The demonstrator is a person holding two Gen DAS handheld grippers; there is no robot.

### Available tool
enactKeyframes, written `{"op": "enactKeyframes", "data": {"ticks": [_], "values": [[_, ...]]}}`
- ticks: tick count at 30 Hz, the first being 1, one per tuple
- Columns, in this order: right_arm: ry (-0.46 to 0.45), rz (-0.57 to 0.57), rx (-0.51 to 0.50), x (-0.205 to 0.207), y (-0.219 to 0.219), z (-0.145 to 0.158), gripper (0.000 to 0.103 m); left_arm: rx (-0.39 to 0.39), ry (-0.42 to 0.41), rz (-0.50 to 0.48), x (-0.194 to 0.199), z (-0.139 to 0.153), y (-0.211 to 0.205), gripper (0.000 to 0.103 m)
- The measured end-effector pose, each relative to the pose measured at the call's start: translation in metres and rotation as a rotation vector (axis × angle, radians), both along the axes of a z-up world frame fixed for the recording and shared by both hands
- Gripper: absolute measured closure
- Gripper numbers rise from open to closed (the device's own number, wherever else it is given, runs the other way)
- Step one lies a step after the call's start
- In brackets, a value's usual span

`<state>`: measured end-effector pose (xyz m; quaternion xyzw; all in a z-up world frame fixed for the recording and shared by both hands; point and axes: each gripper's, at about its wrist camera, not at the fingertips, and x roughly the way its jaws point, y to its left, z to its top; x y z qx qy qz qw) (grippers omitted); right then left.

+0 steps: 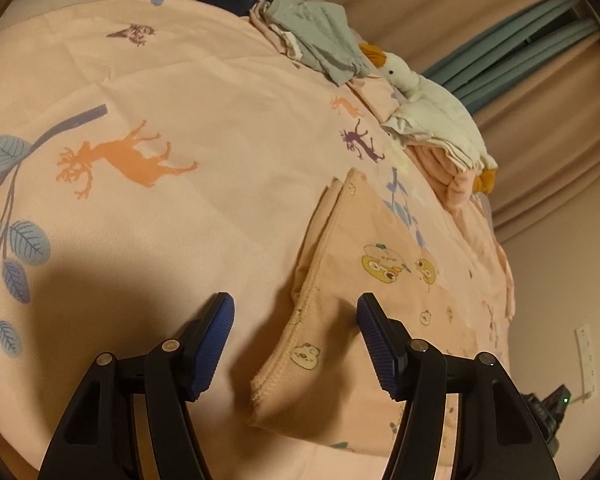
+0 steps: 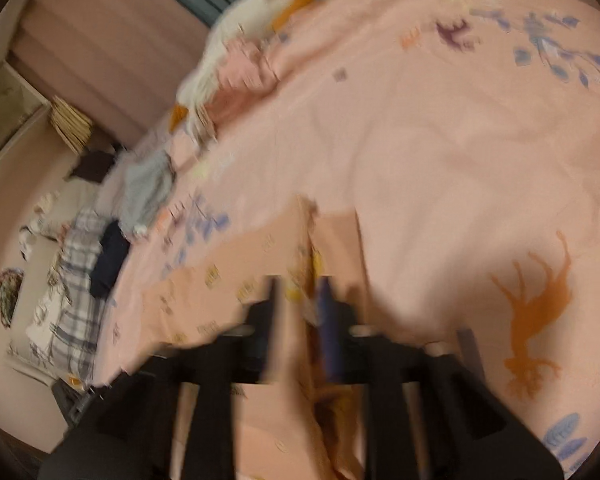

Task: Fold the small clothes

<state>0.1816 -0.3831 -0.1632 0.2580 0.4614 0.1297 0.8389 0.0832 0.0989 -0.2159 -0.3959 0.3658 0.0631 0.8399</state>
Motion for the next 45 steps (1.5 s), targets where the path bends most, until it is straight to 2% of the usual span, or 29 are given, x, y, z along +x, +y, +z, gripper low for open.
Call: {"op": "enactKeyframes", "data": {"ticks": [1, 2, 3, 4, 6, 9, 11, 12, 15, 16, 19, 20, 22, 24, 27, 29, 32, 34, 35, 36, 37, 40, 43, 45], "values": [[0.019, 0.002, 0.031, 0.0, -0.001, -0.006, 0.04, 0.003, -0.002, -0.005, 0.0, 0.001, -0.002, 0.041], [0.025, 0.007, 0.069, -0.001, -0.002, -0.01, 0.041, 0.006, 0.001, -0.012, 0.0, 0.001, -0.003, 0.041], [0.026, 0.014, 0.095, -0.003, -0.002, -0.013, 0.046, 0.007, 0.005, -0.016, 0.001, 0.001, -0.004, 0.041], [0.02, 0.03, 0.104, -0.005, 0.001, -0.014, 0.061, 0.007, 0.007, -0.018, 0.002, 0.001, -0.005, 0.041], [0.013, 0.087, 0.08, -0.007, 0.012, -0.015, 0.081, 0.007, 0.009, -0.016, 0.001, 0.0, -0.005, 0.041], [-0.039, 0.117, -0.016, -0.016, 0.032, -0.012, 0.097, -0.004, 0.014, -0.012, 0.001, -0.002, -0.004, 0.041], [-0.067, 0.053, -0.05, -0.019, 0.03, -0.011, 0.097, -0.015, 0.015, -0.01, 0.001, -0.003, -0.003, 0.041], [-0.067, 0.004, -0.032, -0.019, 0.024, -0.01, 0.098, -0.021, 0.014, -0.008, 0.001, -0.003, -0.002, 0.041], [-0.068, -0.066, 0.108, -0.021, -0.005, -0.009, 0.099, -0.041, 0.013, 0.001, -0.001, -0.005, 0.0, 0.041], [-0.077, -0.1, 0.084, -0.023, -0.011, -0.005, 0.101, -0.04, 0.014, 0.0, 0.0, -0.005, 0.0, 0.041], [-0.079, -0.178, -0.11, -0.031, -0.023, 0.004, 0.1, -0.024, 0.018, -0.008, 0.0, -0.005, -0.001, 0.041], [-0.052, -0.174, -0.119, -0.031, -0.027, 0.002, 0.099, -0.019, 0.02, -0.009, 0.0, -0.005, -0.001, 0.041], [0.005, -0.168, -0.051, -0.032, -0.038, -0.006, 0.096, -0.012, 0.02, -0.007, 0.0, -0.004, -0.002, 0.041], [0.021, -0.156, -0.011, -0.033, -0.04, -0.008, 0.096, -0.015, 0.019, -0.007, -0.001, -0.004, -0.002, 0.041], [-0.077, -0.115, -0.061, -0.044, -0.021, 0.011, 0.096, -0.004, 0.02, 0.0, 0.0, -0.001, -0.005, 0.041], [-0.147, -0.046, -0.071, -0.05, -0.001, 0.026, 0.096, 0.008, 0.021, 0.003, 0.001, 0.001, -0.008, 0.041], [-0.188, 0.066, -0.07, -0.055, 0.027, 0.032, 0.09, 0.059, 0.033, 0.007, 0.004, 0.003, -0.016, 0.042], [-0.132, 0.09, -0.156, -0.045, 0.044, 0.016, 0.084, 0.101, 0.032, 0.006, 0.003, 0.004, -0.021, 0.053], [-0.077, 0.07, -0.212, -0.04, 0.048, 0.004, 0.084, 0.127, 0.033, -0.004, 0.004, 0.005, -0.025, 0.056], [-0.02, 0.043, -0.257, -0.034, 0.05, -0.008, 0.086, 0.162, 0.034, -0.017, 0.005, 0.007, -0.03, 0.063], [0.005, 0.036, -0.247, -0.03, 0.048, -0.017, 0.087, 0.195, 0.035, -0.026, 0.006, 0.009, -0.033, 0.07], [-0.021, 0.039, -0.196, -0.032, 0.043, -0.01, 0.082, 0.296, 0.02, -0.064, 0.004, 0.016, -0.045, 0.08], [-0.074, 0.032, -0.185, -0.04, 0.04, 0.006, 0.082, 0.311, -0.057, -0.102, -0.002, 0.025, -0.05, 0.08], [-0.104, 0.046, -0.162, -0.044, 0.043, 0.012, 0.082, 0.295, -0.121, -0.137, -0.006, 0.031, -0.051, 0.08]]}}
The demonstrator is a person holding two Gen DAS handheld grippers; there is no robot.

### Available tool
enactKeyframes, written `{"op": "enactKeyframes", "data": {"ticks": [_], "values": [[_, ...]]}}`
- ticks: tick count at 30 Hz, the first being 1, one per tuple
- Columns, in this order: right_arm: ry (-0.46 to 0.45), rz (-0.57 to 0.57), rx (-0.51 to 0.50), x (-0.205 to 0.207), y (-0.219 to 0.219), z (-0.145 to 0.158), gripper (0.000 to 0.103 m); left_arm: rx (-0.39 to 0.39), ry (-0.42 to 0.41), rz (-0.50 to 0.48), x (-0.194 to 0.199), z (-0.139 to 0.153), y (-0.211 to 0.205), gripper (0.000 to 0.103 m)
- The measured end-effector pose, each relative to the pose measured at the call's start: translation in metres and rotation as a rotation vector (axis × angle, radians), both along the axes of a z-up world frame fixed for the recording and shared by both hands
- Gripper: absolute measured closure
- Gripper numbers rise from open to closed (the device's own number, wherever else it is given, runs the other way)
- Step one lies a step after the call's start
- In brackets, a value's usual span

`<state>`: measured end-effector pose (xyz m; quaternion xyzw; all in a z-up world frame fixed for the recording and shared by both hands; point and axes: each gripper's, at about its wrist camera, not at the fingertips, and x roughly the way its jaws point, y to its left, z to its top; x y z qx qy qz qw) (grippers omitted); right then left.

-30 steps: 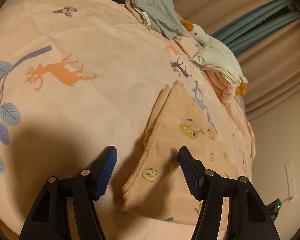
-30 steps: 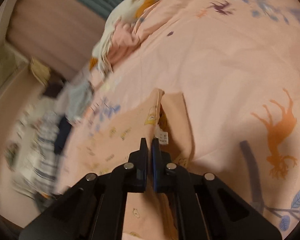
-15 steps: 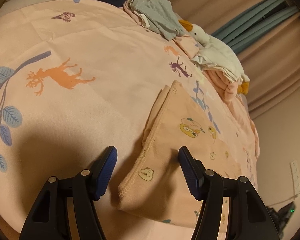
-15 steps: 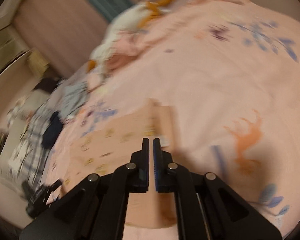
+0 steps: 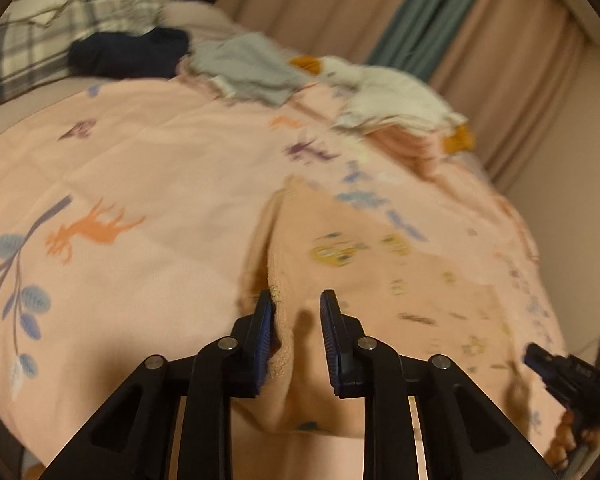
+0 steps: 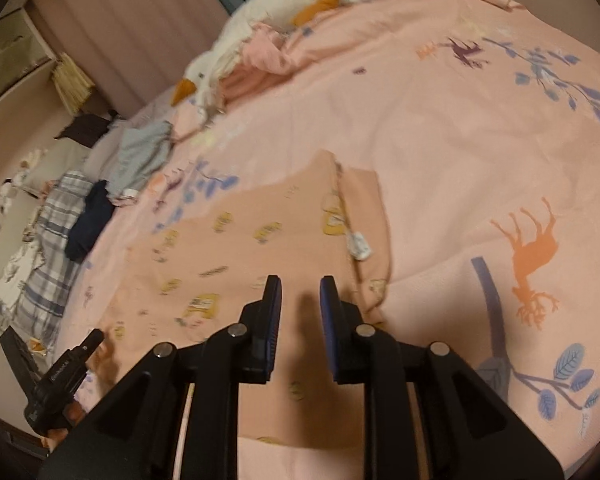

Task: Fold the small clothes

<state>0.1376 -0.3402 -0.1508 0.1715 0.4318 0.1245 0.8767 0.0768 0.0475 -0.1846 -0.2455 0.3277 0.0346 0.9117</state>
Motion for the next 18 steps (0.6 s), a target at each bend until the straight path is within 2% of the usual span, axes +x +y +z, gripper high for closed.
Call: {"op": "enactKeyframes", "data": {"ticks": [3, 5, 6, 8, 12, 15, 18], "values": [[-0.011, 0.057, 0.008, -0.004, 0.007, -0.002, 0.08, -0.007, -0.012, -0.06, 0.003, -0.001, -0.004, 0.08], [0.042, 0.04, -0.033, 0.003, 0.011, -0.014, 0.08, -0.018, 0.053, -0.056, 0.01, -0.013, -0.005, 0.08], [0.085, 0.021, -0.059, 0.008, 0.012, -0.023, 0.084, -0.039, 0.099, -0.057, 0.016, -0.022, -0.004, 0.08], [0.13, -0.007, -0.05, 0.015, 0.01, -0.035, 0.086, -0.048, 0.165, -0.052, 0.022, -0.035, -0.004, 0.08], [0.118, -0.023, -0.01, 0.014, 0.004, -0.026, 0.083, 0.074, 0.177, -0.049, 0.017, -0.034, -0.016, 0.08], [0.101, -0.03, -0.064, 0.012, 0.005, -0.023, 0.083, 0.142, 0.182, -0.057, 0.016, -0.035, -0.024, 0.08], [0.13, -0.045, -0.05, 0.015, 0.003, -0.03, 0.083, 0.13, 0.188, -0.051, 0.017, -0.035, -0.022, 0.08]]}}
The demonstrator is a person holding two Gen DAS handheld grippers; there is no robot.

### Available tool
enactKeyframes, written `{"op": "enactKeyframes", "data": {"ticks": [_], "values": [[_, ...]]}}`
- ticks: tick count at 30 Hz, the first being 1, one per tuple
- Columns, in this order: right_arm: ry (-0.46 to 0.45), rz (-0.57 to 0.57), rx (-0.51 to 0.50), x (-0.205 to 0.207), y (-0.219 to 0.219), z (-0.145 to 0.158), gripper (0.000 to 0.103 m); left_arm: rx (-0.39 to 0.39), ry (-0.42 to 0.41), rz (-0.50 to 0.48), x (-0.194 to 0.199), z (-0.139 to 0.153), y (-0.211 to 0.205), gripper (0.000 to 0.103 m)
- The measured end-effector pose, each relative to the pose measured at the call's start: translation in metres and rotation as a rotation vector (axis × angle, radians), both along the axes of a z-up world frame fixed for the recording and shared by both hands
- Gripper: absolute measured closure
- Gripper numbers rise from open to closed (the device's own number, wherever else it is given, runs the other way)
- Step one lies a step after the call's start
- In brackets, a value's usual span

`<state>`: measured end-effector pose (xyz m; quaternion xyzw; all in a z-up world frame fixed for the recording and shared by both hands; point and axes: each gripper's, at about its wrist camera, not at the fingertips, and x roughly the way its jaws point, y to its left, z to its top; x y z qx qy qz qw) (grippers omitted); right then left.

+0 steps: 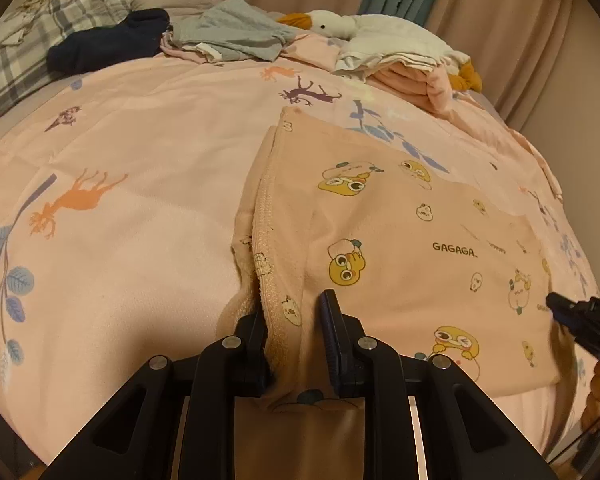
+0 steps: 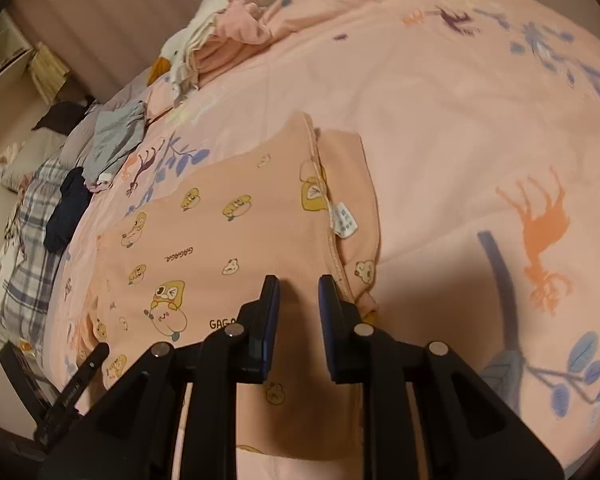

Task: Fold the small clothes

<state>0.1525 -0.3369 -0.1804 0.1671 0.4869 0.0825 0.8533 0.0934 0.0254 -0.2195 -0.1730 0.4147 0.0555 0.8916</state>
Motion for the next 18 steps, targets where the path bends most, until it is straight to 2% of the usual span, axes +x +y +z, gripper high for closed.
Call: {"op": "enactKeyframes", "data": {"ticks": [7, 11, 15, 16, 18], "values": [[0.048, -0.031, 0.009, 0.004, -0.002, -0.002, 0.083, -0.18, 0.008, 0.033, -0.004, -0.004, 0.026, 0.08], [0.076, -0.057, 0.017, 0.006, -0.003, -0.004, 0.083, -0.197, 0.007, 0.05, -0.009, 0.001, 0.039, 0.08], [0.071, -0.04, -0.027, 0.007, 0.003, -0.003, 0.082, -0.338, 0.003, 0.094, -0.018, -0.002, 0.062, 0.08], [0.063, -0.036, -0.04, 0.007, 0.005, -0.004, 0.082, -0.331, 0.001, 0.105, -0.02, -0.001, 0.064, 0.08], [0.047, -0.035, -0.058, 0.007, 0.007, -0.005, 0.081, -0.237, -0.004, 0.143, -0.024, 0.005, 0.064, 0.079]]}}
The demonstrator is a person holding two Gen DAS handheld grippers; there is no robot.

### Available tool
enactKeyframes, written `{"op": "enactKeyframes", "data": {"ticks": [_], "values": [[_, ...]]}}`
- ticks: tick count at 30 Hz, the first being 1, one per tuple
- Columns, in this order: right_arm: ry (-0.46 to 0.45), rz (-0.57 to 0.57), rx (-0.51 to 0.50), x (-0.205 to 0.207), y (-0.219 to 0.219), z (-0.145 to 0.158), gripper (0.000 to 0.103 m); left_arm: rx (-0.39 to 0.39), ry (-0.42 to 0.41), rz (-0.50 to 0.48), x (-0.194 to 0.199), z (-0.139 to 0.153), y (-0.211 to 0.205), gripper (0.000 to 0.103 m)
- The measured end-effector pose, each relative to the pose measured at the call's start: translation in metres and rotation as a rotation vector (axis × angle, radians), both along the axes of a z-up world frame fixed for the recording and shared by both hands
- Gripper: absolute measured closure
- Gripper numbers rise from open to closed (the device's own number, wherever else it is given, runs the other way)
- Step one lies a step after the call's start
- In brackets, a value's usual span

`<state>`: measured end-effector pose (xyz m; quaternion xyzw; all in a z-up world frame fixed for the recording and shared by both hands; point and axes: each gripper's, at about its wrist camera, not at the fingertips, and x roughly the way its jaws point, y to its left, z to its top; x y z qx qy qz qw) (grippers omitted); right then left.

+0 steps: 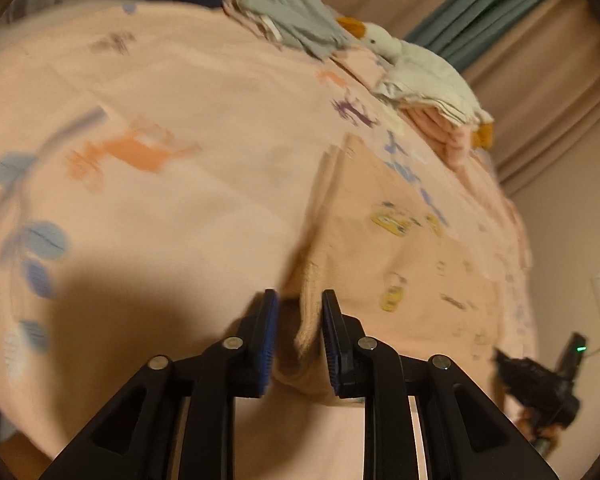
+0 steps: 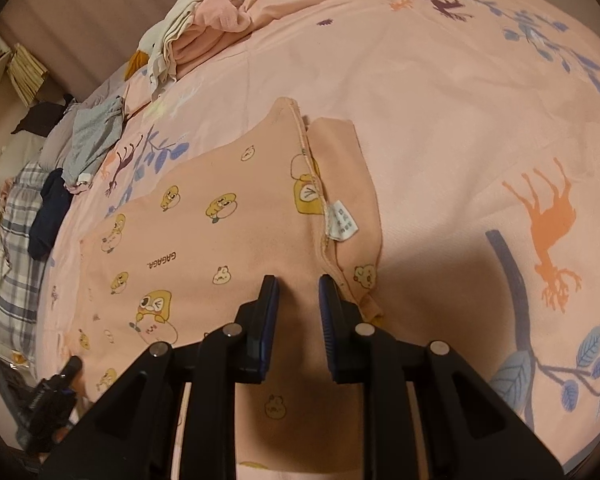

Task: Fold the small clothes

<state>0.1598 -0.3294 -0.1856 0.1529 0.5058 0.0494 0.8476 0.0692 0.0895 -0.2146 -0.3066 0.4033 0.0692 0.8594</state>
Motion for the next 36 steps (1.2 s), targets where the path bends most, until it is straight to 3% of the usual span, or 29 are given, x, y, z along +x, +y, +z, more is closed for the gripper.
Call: {"op": "enactKeyframes", "data": {"ticks": [2, 4, 9, 12, 15, 18, 20, 23, 26, 29, 31, 34, 36], "values": [[-0.014, 0.003, -0.019, 0.0, 0.003, -0.001, 0.08, 0.138, -0.001, 0.04, -0.005, 0.006, -0.004, 0.076], [-0.022, 0.003, -0.037, 0.0, 0.005, 0.0, 0.08, 0.201, 0.013, 0.061, -0.008, 0.005, -0.004, 0.076], [-0.035, 0.017, -0.084, -0.001, 0.01, 0.001, 0.079, 0.045, -0.004, 0.062, -0.017, 0.0, 0.017, 0.076], [-0.035, 0.026, -0.126, -0.001, 0.015, 0.001, 0.079, -0.003, -0.047, 0.034, -0.026, 0.009, 0.018, 0.076], [-0.058, 0.068, -0.225, -0.003, 0.027, 0.001, 0.078, -0.165, -0.111, -0.082, -0.028, 0.012, 0.009, 0.067], [-0.108, 0.111, -0.307, -0.009, 0.035, 0.0, 0.078, -0.311, -0.141, -0.259, -0.027, 0.007, -0.018, 0.06], [-0.109, 0.093, -0.325, -0.007, 0.036, 0.0, 0.077, -0.387, -0.109, -0.404, -0.023, 0.001, -0.044, 0.057], [-0.099, 0.054, -0.304, -0.002, 0.034, 0.0, 0.076, -0.454, -0.03, -0.503, -0.011, -0.01, -0.071, 0.054], [-0.102, 0.051, -0.299, -0.002, 0.034, 0.0, 0.075, -0.467, -0.019, -0.454, -0.006, -0.017, -0.072, 0.054], [-0.118, 0.051, -0.305, -0.005, 0.035, 0.0, 0.075, -0.535, -0.052, -0.318, -0.006, -0.023, -0.054, 0.054], [-0.133, 0.061, -0.321, -0.007, 0.037, -0.001, 0.075, -0.576, -0.089, -0.209, -0.009, -0.024, -0.042, 0.045], [-0.153, 0.075, -0.34, -0.009, 0.039, -0.001, 0.075, -0.579, -0.157, -0.067, -0.014, -0.024, -0.028, 0.04], [-0.16, 0.072, -0.339, -0.01, 0.039, -0.002, 0.075, -0.553, -0.151, -0.043, -0.008, -0.027, -0.03, 0.04]]}}
